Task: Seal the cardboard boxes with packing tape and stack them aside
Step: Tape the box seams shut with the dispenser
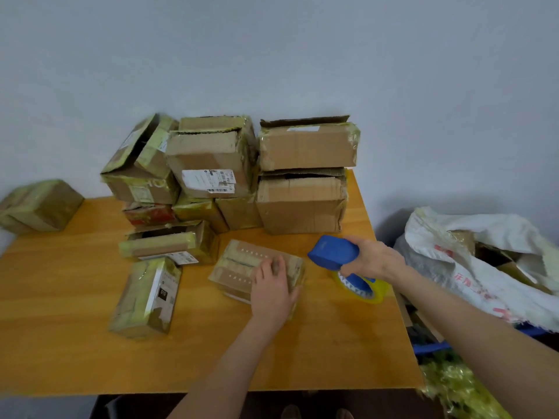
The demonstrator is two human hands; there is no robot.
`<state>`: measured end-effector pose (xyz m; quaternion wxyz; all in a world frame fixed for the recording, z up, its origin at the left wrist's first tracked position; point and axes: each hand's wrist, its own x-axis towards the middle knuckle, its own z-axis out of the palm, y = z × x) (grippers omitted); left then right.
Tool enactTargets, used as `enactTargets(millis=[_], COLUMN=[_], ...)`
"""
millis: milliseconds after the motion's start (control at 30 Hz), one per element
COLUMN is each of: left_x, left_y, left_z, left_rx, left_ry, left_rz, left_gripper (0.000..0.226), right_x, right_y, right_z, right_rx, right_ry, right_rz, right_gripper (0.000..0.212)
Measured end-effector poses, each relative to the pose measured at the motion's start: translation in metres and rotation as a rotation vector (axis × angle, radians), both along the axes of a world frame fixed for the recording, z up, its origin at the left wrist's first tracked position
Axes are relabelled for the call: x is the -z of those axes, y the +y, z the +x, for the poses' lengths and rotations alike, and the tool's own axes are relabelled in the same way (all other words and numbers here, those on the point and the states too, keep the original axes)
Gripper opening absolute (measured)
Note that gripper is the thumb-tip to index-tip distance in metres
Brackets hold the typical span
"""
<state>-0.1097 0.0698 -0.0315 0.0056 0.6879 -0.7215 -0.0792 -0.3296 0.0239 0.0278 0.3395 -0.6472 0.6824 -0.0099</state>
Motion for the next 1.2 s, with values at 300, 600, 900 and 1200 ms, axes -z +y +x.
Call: enactTargets(millis=[300,600,900,1200], left_x=[-0.001,-0.014,-0.077,-0.107], left_y=[0.001,-0.015,-0.027,-0.034], left_z=[0.04,0.058,0.031,0.024], left_rx=[0.616,0.48,-0.509,-0.587], left_ry=[0.092,0.207,1.39,1.424], left_rz=[0.112,0.184,0.326,0.464], left_gripper=[0.065,0.065,0.044,0.028], right_x=[-0.001,-0.013,-0.037,-0.033], right_y=[-0.013,-0.016,-0.011,-0.012], right_z=[-0.015,-0.012,-0.004,0.016], right_rx=[0.305,0.248,0.033,-0.062], right_ry=[-0.528,-0.625,-0.826,-0.752], right_rz=[-0.13,0.052,0.186,0.197], right_gripper=[0.061,0.059,0.057,0.077])
